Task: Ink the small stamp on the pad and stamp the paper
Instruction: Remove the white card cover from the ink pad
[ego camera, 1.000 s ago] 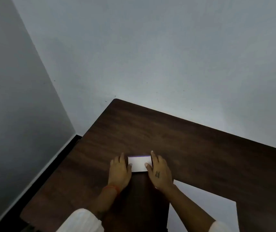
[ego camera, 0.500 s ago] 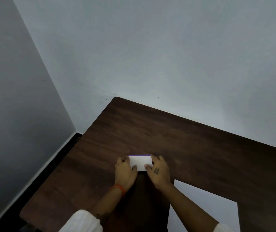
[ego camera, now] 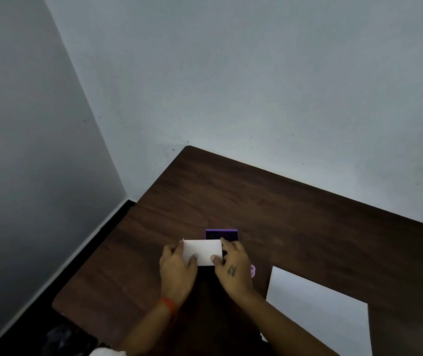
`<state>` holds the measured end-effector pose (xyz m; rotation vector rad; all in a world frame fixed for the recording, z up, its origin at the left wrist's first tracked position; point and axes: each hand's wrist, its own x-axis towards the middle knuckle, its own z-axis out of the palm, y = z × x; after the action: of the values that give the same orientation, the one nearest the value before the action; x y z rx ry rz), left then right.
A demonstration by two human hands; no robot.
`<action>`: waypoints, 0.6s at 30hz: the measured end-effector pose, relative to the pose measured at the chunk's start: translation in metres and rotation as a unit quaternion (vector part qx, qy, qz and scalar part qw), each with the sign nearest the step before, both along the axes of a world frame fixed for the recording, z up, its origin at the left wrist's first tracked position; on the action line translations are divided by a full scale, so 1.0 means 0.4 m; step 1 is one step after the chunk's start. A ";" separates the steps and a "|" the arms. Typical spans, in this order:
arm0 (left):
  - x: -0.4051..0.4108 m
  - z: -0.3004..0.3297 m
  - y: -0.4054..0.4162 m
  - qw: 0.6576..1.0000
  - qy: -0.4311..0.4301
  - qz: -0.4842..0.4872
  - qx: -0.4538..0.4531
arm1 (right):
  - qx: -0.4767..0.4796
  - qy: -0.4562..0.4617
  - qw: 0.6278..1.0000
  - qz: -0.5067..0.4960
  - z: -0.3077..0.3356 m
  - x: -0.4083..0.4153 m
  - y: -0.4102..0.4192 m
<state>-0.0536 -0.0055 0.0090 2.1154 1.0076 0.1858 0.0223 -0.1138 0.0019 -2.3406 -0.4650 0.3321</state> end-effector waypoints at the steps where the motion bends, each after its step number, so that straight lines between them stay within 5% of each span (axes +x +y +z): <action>1: -0.014 -0.007 -0.003 1.000 0.004 0.003 -0.002 | 0.001 0.013 1.000 0.002 -0.005 -0.016 -0.001; 13: -0.069 -0.064 -0.012 0.997 0.069 -0.018 0.016 | -0.056 0.062 0.995 0.061 -0.031 -0.069 -0.023; 18: -0.058 -0.052 -0.026 0.994 0.030 -0.019 0.099 | -0.018 0.036 0.998 0.054 -0.007 -0.053 -0.033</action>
<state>-0.0767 -0.0157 -0.0120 2.3307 1.0188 0.2107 0.0011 -0.1270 -0.0008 -2.3345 -0.5569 0.4784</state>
